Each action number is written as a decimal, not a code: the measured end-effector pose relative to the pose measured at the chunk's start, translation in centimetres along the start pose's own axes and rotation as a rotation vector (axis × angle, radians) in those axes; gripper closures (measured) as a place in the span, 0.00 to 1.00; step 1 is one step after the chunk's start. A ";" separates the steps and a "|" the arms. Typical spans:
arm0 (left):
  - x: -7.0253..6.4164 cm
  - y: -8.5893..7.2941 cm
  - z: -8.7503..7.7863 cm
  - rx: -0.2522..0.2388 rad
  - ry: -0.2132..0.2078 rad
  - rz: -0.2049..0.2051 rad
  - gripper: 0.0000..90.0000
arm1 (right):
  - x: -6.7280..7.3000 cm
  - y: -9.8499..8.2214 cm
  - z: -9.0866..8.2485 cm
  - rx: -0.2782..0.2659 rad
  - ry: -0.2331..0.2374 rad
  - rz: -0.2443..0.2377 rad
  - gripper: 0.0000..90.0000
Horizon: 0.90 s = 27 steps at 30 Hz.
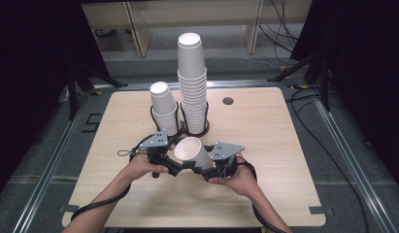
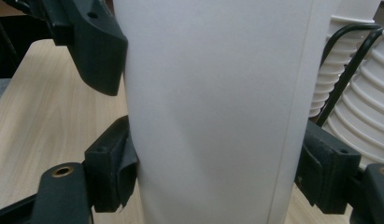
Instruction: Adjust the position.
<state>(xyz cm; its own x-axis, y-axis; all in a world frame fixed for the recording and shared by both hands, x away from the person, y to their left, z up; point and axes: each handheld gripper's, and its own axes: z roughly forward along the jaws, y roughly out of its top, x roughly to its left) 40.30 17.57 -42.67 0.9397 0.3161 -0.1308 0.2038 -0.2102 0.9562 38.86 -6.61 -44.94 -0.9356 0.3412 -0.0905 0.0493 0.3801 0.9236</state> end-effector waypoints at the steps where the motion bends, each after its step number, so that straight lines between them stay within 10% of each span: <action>1: 0.0 0.0 0.1 -0.017 -0.006 0.002 0.06 | 0.0 0.0 0.0 0.001 0.004 0.002 0.26; 14: -1.2 2.0 0.0 0.128 0.063 0.225 0.13 | 0.1 -0.2 0.1 0.019 -0.009 0.042 0.17; 27: -1.8 3.3 0.1 0.280 -0.002 0.366 0.15 | 0.3 -0.8 -0.7 0.027 0.012 0.005 0.17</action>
<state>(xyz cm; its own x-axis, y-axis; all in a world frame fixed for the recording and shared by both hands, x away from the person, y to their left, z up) 39.27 16.20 -39.25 0.9641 0.1726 0.2017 -0.0757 -0.5494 0.8321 38.32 -7.40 -45.50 -0.9395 0.3329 -0.0808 0.0637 0.4015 0.9136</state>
